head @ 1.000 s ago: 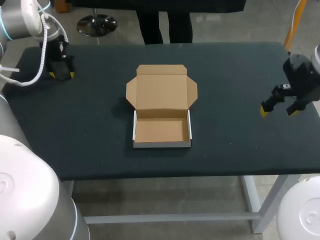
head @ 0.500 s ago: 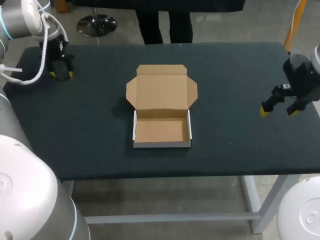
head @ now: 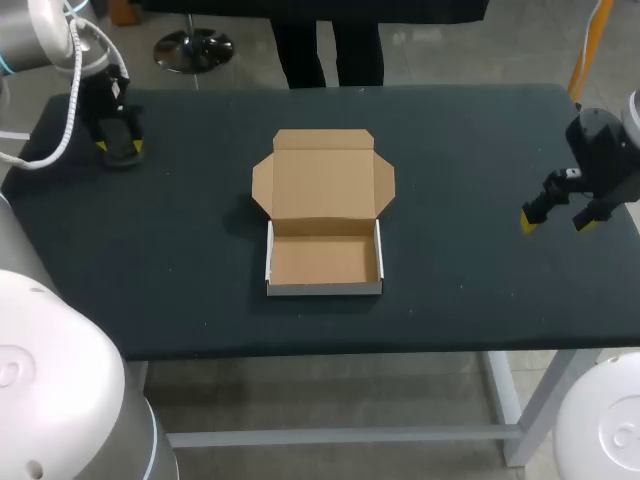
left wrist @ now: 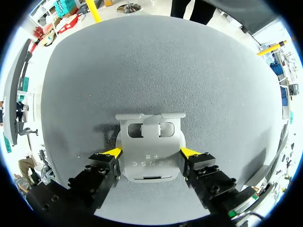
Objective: Assemble the packaging by folding the flat box into shape, placing the metal phone stand inside, and closing the box properly
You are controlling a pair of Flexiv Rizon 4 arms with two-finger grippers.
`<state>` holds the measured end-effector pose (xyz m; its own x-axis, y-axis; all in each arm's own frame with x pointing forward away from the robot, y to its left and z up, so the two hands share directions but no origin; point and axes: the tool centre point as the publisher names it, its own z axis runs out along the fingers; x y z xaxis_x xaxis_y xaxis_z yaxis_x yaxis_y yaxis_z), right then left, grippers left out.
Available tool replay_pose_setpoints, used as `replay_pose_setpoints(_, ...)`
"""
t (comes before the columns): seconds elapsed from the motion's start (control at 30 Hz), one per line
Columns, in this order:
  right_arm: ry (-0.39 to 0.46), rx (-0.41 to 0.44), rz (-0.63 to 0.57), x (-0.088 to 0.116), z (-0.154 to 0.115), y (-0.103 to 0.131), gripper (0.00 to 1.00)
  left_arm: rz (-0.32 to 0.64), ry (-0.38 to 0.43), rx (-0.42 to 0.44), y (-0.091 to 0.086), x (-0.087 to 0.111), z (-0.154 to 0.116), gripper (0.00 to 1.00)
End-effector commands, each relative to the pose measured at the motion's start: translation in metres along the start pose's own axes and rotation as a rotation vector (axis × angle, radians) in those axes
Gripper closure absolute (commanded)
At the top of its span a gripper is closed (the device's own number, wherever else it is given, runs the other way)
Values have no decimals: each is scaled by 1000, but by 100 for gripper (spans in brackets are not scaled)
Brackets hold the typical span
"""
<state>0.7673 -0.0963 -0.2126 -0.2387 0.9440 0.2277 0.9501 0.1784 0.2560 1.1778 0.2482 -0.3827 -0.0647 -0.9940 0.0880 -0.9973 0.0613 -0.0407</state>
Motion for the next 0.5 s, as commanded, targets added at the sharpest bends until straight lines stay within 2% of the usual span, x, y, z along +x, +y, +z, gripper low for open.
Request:
replay_pose_setpoints(0.03,8,-14,-42,2,-4,2,0,7,-14,60,33,10,-18,100)
replay_pose_setpoints(0.3,56,-105,-340,18,-8,18,0,30,-9,70,60,24,-32,100)
replay_pose_setpoints(0.4,151,-119,-465,22,-6,18,0,36,-10,71,71,29,-36,100)
replay_pose_setpoints(0.5,202,-126,-578,27,-2,17,0,42,-10,76,81,34,-42,100)
